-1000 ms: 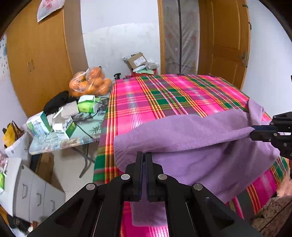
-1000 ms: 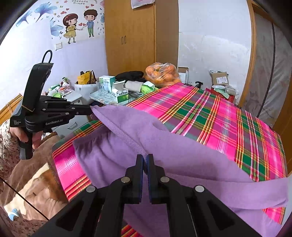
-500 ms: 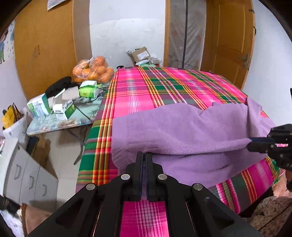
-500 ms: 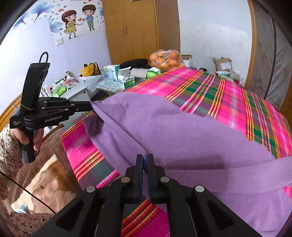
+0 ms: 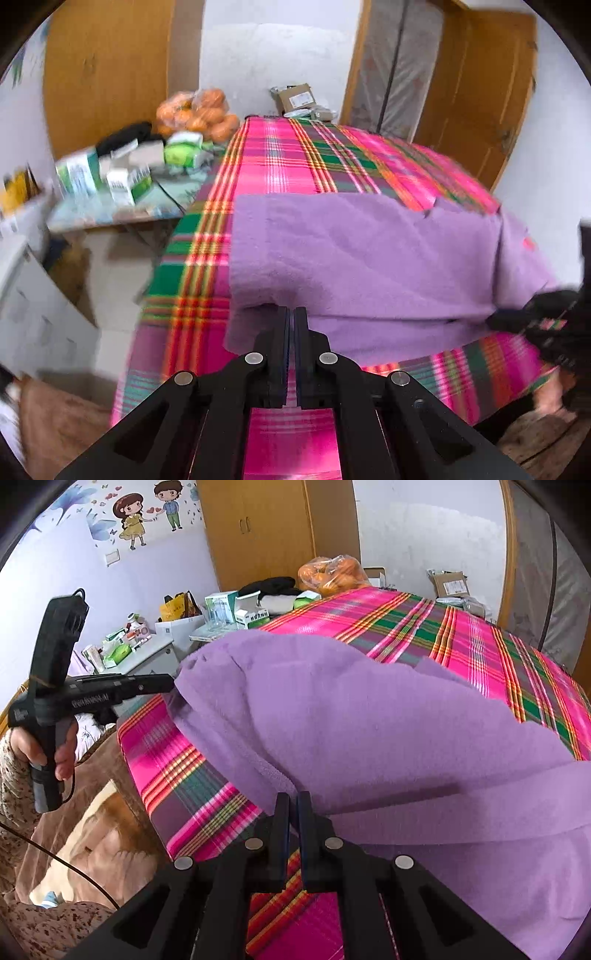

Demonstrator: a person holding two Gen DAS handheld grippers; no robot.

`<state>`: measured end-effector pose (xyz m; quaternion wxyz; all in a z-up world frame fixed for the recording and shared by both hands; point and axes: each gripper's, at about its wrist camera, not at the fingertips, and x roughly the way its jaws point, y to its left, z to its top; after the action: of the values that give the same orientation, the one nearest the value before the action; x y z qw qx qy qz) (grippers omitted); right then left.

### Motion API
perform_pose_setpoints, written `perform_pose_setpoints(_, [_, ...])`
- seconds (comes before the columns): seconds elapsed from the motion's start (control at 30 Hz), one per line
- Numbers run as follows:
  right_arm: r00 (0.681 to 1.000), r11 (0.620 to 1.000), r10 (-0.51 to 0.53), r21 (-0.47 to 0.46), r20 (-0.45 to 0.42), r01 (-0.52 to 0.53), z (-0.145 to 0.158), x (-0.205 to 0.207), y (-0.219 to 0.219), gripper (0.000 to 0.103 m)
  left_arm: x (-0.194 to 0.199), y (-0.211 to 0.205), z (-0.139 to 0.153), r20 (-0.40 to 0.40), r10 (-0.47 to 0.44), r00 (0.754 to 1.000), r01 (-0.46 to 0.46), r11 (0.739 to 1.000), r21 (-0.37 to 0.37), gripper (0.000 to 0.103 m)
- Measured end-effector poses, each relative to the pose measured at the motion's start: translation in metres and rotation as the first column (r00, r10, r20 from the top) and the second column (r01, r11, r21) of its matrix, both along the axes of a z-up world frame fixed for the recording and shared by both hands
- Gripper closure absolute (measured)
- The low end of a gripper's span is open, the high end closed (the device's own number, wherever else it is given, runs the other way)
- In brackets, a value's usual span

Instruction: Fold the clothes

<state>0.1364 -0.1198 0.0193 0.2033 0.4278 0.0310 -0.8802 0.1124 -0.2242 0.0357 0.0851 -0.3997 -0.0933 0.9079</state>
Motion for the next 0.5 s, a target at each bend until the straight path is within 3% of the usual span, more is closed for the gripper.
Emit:
perform_pose_setpoints(0.07, [1.000,1.000,-0.004,-0.002,0.006,0.004,-0.003,0.000,0.001,0.098,-0.002,-0.006,-0.003,0.029,0.016,0.999,-0.019,0.997,0.077,0.098])
perform_pose_setpoints(0.17, [1.000,1.000,-0.008,-0.004,0.011,0.008,-0.005,0.001,0.004,0.098,-0.007,-0.008,-0.009,0.078,0.022,0.997,-0.034,0.987,0.155,0.080])
perform_pose_setpoints(0.27, [1.000,1.000,-0.011,-0.004,0.013,0.011,-0.006,0.000,0.004,0.098,-0.009,-0.007,-0.014,0.113,0.015,0.994,-0.041,0.972,0.233,0.078])
perform_pose_setpoints(0.33, [1.000,1.000,-0.013,-0.006,0.013,0.013,-0.006,0.000,0.004,0.098,-0.010,-0.005,-0.015,0.113,-0.013,0.993,-0.024,0.949,0.315,0.076])
perform_pose_setpoints(0.4, [1.000,1.000,-0.015,-0.008,0.013,0.015,-0.006,-0.001,0.004,0.098,-0.014,-0.009,-0.016,0.100,0.004,0.995,-0.043,0.919,0.392,0.062])
perform_pose_setpoints(0.5, [1.000,1.000,-0.015,-0.006,0.009,0.016,-0.005,0.000,0.003,0.098,-0.025,-0.017,-0.025,0.139,0.054,0.989,-0.114,0.875,0.470,0.061])
